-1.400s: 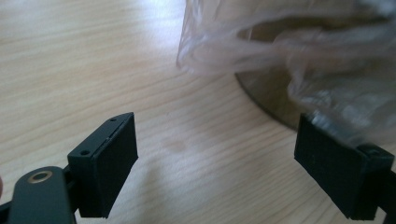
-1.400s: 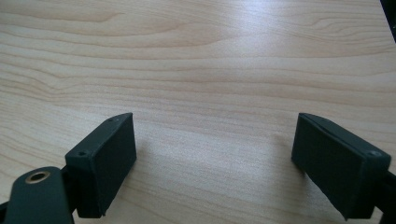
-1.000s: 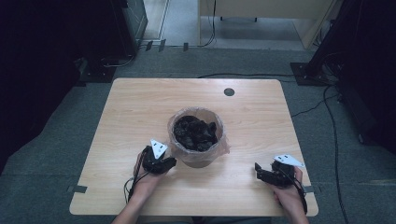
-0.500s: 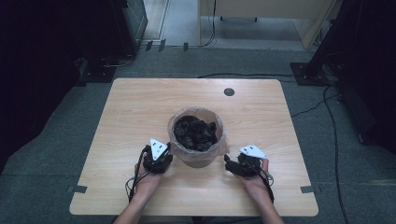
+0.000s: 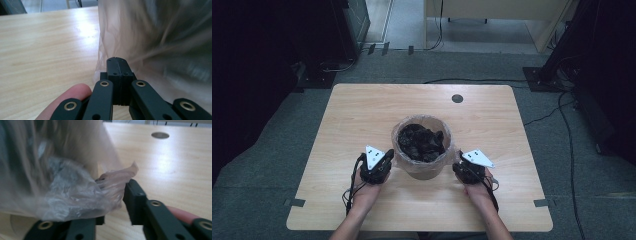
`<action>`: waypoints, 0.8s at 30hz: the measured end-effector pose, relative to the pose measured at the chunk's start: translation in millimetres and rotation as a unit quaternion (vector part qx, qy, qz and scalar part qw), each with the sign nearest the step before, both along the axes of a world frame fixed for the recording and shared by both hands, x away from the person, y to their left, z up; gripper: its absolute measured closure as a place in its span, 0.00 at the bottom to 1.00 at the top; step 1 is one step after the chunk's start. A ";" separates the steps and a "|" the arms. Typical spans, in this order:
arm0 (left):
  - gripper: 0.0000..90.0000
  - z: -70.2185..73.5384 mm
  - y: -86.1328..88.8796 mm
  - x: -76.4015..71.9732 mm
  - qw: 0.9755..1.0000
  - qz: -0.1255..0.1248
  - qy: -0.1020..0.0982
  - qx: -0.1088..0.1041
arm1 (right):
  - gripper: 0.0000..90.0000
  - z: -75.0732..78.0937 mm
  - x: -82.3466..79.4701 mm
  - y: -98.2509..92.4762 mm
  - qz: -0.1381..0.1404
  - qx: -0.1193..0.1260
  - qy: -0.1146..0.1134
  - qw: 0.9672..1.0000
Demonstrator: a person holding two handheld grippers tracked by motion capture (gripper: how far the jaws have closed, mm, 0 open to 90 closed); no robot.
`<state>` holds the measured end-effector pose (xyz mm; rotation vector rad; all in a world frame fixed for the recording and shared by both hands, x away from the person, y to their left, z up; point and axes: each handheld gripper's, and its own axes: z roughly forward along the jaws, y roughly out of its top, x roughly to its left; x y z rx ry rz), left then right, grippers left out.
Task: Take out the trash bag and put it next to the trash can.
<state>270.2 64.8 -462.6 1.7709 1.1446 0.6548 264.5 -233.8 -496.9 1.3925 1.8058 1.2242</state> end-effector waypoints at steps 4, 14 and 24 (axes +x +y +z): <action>1.00 8.7 2.8 -1.5 1.000 0.004 -0.009 -0.004 | 0.93 13.5 -0.5 -1.1 0.001 0.006 -0.024 1.000; 0.64 -32.8 4.4 -3.4 0.995 0.012 0.073 0.060 | 0.96 45.0 0.5 1.0 -0.002 0.017 -0.054 0.998; 0.39 -38.4 -12.2 -5.8 0.995 -0.014 0.065 0.081 | 0.96 55.8 4.1 0.5 -0.010 0.020 -0.057 0.998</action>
